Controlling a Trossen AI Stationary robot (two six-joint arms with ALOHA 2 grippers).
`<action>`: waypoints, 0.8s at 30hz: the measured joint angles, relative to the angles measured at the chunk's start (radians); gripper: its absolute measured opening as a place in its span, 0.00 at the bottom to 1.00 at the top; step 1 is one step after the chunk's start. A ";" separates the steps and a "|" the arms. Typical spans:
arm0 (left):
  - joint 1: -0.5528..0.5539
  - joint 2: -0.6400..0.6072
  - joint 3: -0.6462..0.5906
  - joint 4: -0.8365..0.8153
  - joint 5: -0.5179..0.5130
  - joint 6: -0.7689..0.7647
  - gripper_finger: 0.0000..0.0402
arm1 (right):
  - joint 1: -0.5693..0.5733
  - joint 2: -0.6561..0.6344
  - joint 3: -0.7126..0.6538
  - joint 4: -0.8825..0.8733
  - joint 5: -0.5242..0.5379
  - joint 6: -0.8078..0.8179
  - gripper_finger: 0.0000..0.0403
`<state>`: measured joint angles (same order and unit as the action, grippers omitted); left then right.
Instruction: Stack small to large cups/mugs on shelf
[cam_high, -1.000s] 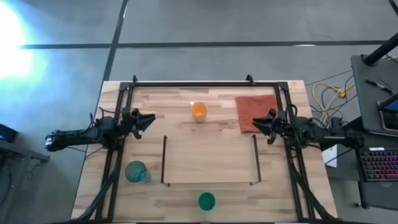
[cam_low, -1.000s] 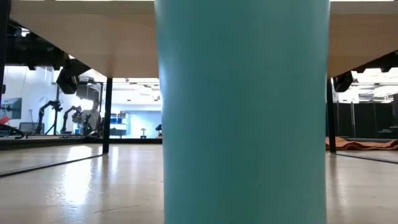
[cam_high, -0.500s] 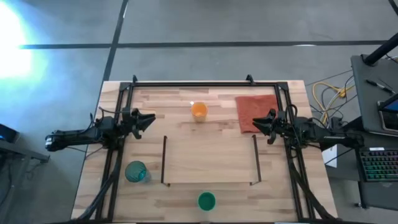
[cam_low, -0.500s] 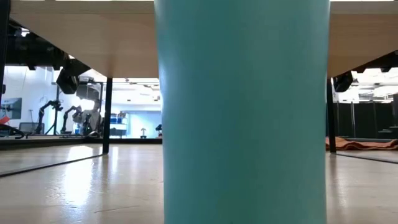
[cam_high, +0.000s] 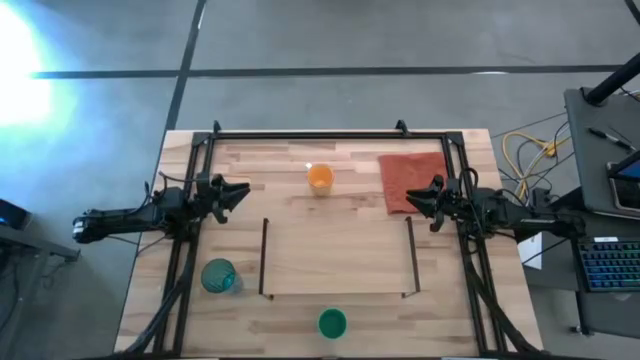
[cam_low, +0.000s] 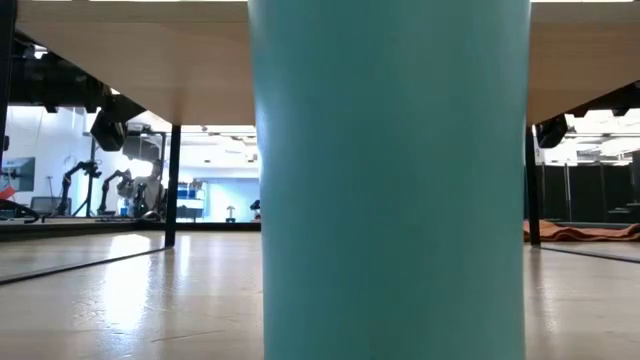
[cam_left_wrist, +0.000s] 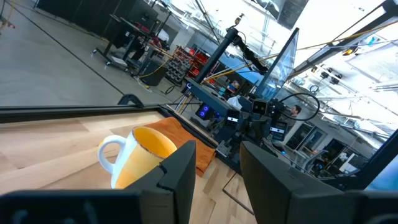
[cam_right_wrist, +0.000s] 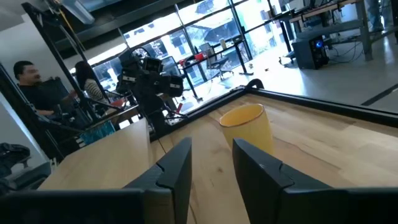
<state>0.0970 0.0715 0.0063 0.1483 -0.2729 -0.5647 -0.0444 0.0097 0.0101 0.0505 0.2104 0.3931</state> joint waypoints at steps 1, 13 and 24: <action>0.000 0.000 0.000 0.000 0.000 0.000 0.28 | 0.000 0.000 0.000 0.000 0.000 0.000 0.27; 0.000 0.000 0.000 0.000 0.000 0.000 0.28 | 0.000 0.000 0.000 0.000 0.000 0.000 0.27; 0.000 0.000 0.000 0.000 0.000 0.000 0.28 | -0.002 0.006 0.000 0.014 0.159 -0.334 0.27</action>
<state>0.0968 0.0715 0.0063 0.1486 -0.2730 -0.5644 -0.0463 0.0159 0.0097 0.0643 0.3694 0.0587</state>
